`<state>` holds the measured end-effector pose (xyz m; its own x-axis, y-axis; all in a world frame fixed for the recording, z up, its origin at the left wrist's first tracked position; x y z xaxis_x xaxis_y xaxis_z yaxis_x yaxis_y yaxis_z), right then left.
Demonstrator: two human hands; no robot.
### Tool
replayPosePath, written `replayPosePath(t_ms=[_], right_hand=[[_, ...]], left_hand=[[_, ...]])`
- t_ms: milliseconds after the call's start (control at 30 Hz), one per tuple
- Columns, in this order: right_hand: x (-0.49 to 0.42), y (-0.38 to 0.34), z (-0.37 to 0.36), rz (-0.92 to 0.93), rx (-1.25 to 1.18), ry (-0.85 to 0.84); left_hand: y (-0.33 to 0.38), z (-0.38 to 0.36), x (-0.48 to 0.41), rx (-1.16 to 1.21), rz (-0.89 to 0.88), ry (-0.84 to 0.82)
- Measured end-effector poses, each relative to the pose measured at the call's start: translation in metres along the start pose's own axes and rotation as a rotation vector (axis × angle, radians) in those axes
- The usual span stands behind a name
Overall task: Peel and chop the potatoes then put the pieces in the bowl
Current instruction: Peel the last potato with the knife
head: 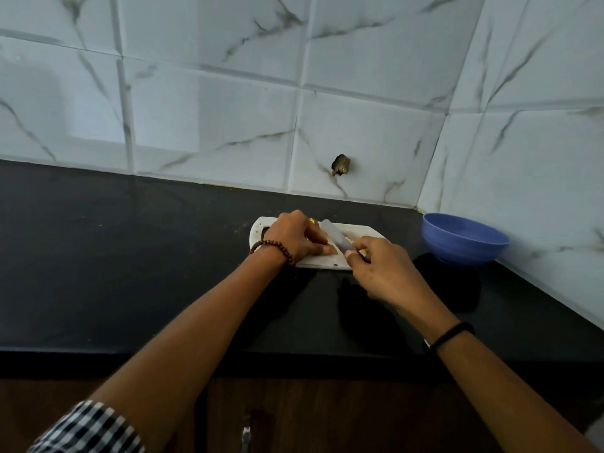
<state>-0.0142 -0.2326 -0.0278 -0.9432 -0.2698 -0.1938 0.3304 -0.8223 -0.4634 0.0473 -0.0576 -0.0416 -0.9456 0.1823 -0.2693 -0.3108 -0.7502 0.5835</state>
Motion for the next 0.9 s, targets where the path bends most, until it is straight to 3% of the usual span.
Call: replayPosePath(t_ms=[500, 900], right_hand=[[-0.011, -0.014, -0.008, -0.007, 0.198, -0.009], [-0.007, -0.033, -0.009, -0.069, 0.213, -0.059]], left_hand=[[0.004, -0.001, 0.000, -0.078, 0.018, 0.016], [0.014, 0.000, 0.012, -0.137, 0.020, 0.048]])
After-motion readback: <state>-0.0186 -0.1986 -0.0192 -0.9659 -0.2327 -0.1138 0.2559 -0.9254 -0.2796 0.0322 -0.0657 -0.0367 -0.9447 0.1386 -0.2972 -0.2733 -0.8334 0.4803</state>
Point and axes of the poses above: each hand's wrist, its own x-axis away from the middle knuckle, its own z-axis out of the back of the hand, y = z × x, the point moved 2 cm from there along -x, towards the middle knuckle, and after that the axes turned 9 degrees about -y, right-handed, at the moved point
